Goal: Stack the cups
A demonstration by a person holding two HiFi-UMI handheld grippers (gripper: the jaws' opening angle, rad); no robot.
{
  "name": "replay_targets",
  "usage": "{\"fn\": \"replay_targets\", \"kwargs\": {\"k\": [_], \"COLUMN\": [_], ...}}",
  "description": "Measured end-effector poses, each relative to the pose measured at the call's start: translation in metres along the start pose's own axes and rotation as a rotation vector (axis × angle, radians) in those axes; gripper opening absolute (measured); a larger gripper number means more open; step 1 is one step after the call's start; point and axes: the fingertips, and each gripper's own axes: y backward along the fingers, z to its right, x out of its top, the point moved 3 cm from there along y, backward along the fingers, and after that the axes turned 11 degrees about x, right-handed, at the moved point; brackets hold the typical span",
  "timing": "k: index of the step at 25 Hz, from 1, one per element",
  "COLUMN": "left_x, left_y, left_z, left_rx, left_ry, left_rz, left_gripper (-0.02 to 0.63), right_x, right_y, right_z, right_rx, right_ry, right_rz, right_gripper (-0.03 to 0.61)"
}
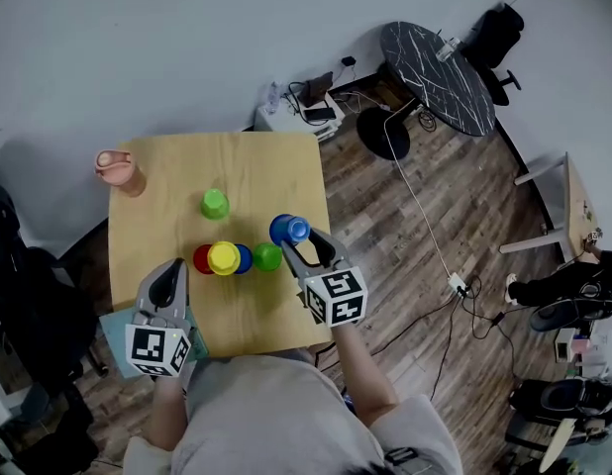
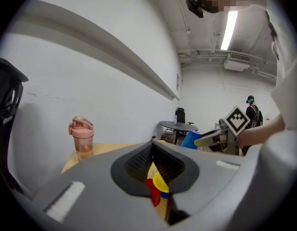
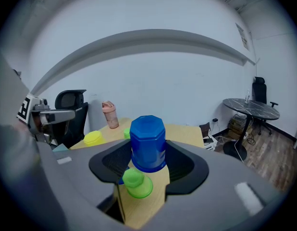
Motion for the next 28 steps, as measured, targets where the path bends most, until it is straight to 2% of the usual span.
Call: {"fn": "replay_targets", "kwargs": {"k": [11, 18, 28], "left_x": [-0.002, -0.005, -0.007], "left_y": [0.005, 0.013, 0.021], "left_z": [-0.005, -0.013, -0.024], "left_rx": [-0.067, -0.058, -0.03], "left_ry": [0.0, 0.011, 0.014], "left_rz": [-0.003, -0.008, -0.015], "left_gripper": [0.057, 0.057, 0.057], "right_x": [-0.031, -0.042, -0.047], "right_y": [-0.011, -0.024, -0.033], "right_z": [-0.061, -0.069, -0.069], "right_rx": [0.013, 0.0, 0.01], "right_ry": [0.072, 0.098, 0.106], "right_rz": [-0.138, -0.205, -0.223], "right_gripper": [0.219, 0.219, 0.221]}}
